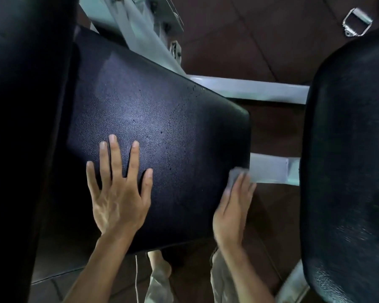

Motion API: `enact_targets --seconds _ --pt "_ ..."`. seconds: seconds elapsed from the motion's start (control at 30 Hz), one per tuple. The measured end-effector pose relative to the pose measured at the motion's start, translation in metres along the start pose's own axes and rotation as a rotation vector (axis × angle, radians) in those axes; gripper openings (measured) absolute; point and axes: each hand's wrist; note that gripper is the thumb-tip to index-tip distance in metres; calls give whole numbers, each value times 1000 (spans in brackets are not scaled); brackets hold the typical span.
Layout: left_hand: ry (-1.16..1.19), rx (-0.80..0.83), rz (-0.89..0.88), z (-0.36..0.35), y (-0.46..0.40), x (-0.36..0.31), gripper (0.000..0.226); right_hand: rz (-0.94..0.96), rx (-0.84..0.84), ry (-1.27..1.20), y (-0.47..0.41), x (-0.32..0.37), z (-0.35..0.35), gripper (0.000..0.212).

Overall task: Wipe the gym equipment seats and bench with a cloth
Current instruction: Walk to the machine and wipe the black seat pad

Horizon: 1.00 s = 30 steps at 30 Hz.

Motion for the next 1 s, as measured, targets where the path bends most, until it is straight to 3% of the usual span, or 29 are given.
enact_targets --seconds 0.1,0.2,0.3,0.37,0.43,0.53,0.6,0.67,0.77,0.83,0.93,1.0 --pt "-11 -22 -4 -1 0 -1 62 -151 -121 -53 -125 53 -9 53" --pt "-33 -33 -10 -2 0 -1 60 127 -129 4 -174 119 -32 59" --pt "-24 -17 1 -1 1 0 60 481 31 34 -92 137 -44 54" --pt "6 -4 7 0 0 -1 61 623 205 37 -20 100 -28 54" --pt "14 4 17 1 -1 -1 62 690 271 118 32 41 -9 55" --pt "12 10 13 1 -1 -1 62 421 194 152 25 -12 7 55" --pt "11 4 12 0 -1 -2 62 157 74 62 -25 3 3 56" --pt "-1 -1 14 0 -1 -1 61 17 -38 -54 -97 45 -11 56" --pt "1 -2 12 -1 -1 -1 59 240 -92 -12 -152 124 -43 55" --pt "-2 0 26 0 -1 0 58 474 27 39 -117 150 -52 55" --pt "5 2 30 1 -1 -1 57 676 249 22 -17 104 -30 53" --pt "17 -1 26 1 -2 -1 58 681 288 95 36 40 -10 53"
Point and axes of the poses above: each hand's wrist, its own y-axis away from the middle knuckle, its own z-axis out of the back of the hand, x = y × z, and after that the axes turned 6 degrees about -y, right-handed
